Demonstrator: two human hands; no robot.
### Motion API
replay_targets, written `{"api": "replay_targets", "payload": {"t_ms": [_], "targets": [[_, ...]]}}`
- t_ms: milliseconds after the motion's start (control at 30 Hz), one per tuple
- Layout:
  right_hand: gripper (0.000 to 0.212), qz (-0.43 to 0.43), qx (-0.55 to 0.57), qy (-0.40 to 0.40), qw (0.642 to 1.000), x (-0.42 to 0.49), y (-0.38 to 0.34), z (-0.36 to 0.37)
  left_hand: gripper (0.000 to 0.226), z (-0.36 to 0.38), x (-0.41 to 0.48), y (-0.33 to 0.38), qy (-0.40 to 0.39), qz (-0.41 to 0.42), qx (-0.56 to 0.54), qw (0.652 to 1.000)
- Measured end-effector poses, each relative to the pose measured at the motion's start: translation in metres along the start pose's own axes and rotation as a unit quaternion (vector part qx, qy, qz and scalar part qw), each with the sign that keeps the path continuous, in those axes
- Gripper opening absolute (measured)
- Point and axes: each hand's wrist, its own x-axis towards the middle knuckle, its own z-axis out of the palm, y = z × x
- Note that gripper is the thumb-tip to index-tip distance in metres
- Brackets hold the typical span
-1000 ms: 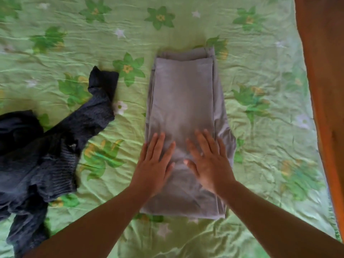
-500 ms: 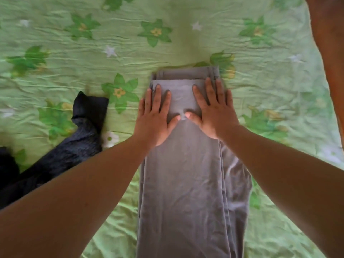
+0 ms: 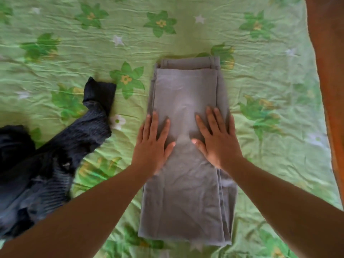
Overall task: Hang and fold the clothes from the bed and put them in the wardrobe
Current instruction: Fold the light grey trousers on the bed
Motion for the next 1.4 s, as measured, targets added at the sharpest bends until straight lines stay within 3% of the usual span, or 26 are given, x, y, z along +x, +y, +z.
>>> {"api": "replay_targets", "payload": {"t_ms": [233,300,367,467,567,633,767,833,900,967,1033,1067,1100,1167,1267,1333,1400], "targets": [[0.072,0.123,0.074,-0.045,0.989,-0.133,-0.003,-0.003,0.069,-0.012,-0.125,0.012,-0.065,-0.033,-0.080,0.994],[0.065,0.162,0.118,-0.016,0.980,-0.167,-0.023,-0.005,0.067,-0.016,-0.152,0.018,-0.069,-0.078,-0.171,0.980],[0.059,0.198,0.209,0.009,0.958,-0.194,-0.042,-0.007,0.063,-0.021,-0.172,0.023,-0.055,-0.150,-0.305,0.939],[0.063,0.240,0.431,-0.055,0.868,-0.208,-0.052,-0.020,0.056,-0.033,-0.184,0.024,-0.118,-0.250,-0.434,0.858],[0.076,0.249,0.613,-0.133,0.738,-0.202,-0.049,-0.034,0.047,-0.046,-0.180,0.019,-0.188,-0.254,-0.482,0.817],[0.064,0.300,0.667,-0.153,0.665,-0.193,-0.041,-0.053,0.042,-0.063,-0.166,0.013,-0.199,-0.270,-0.524,0.783],[0.022,0.328,0.718,-0.202,0.580,-0.153,-0.015,-0.105,0.022,-0.115,-0.112,-0.004,-0.185,-0.262,-0.640,0.698],[0.030,0.311,0.754,-0.190,0.547,-0.121,-0.001,-0.131,0.036,-0.137,-0.073,-0.012,-0.184,-0.263,-0.675,0.664],[0.076,0.307,0.739,-0.171,0.576,-0.085,0.014,-0.140,0.051,-0.150,-0.029,-0.016,-0.164,-0.291,-0.683,0.650],[0.099,0.327,0.647,-0.134,0.676,-0.054,0.025,-0.137,0.065,-0.145,0.004,-0.018,-0.134,-0.321,-0.624,0.700],[0.087,0.311,0.484,-0.103,0.811,-0.035,0.031,-0.124,0.068,-0.126,0.016,-0.022,-0.153,-0.321,-0.559,0.749],[0.073,0.285,0.419,-0.110,0.855,-0.031,0.034,-0.113,0.058,-0.113,0.015,-0.023,-0.177,-0.308,-0.555,0.752],[0.059,0.267,0.398,-0.129,0.868,-0.028,0.035,-0.100,0.041,-0.101,0.013,-0.023,-0.195,-0.295,-0.563,0.747],[0.049,0.271,0.450,-0.144,0.839,-0.026,0.033,-0.079,0.021,-0.078,0.007,-0.025,-0.180,-0.289,-0.579,0.741],[0.053,0.322,0.595,-0.103,0.729,-0.023,0.031,-0.062,0.025,-0.058,0.001,-0.029,-0.122,-0.300,-0.608,0.725],[0.044,0.313,0.659,-0.134,0.671,-0.021,0.032,-0.063,0.026,-0.057,0.000,-0.030,-0.108,-0.280,-0.600,0.741],[0.032,0.293,0.679,-0.144,0.658,-0.017,0.032,-0.067,0.022,-0.061,0.003,-0.027,-0.078,-0.250,-0.578,0.773]]}}
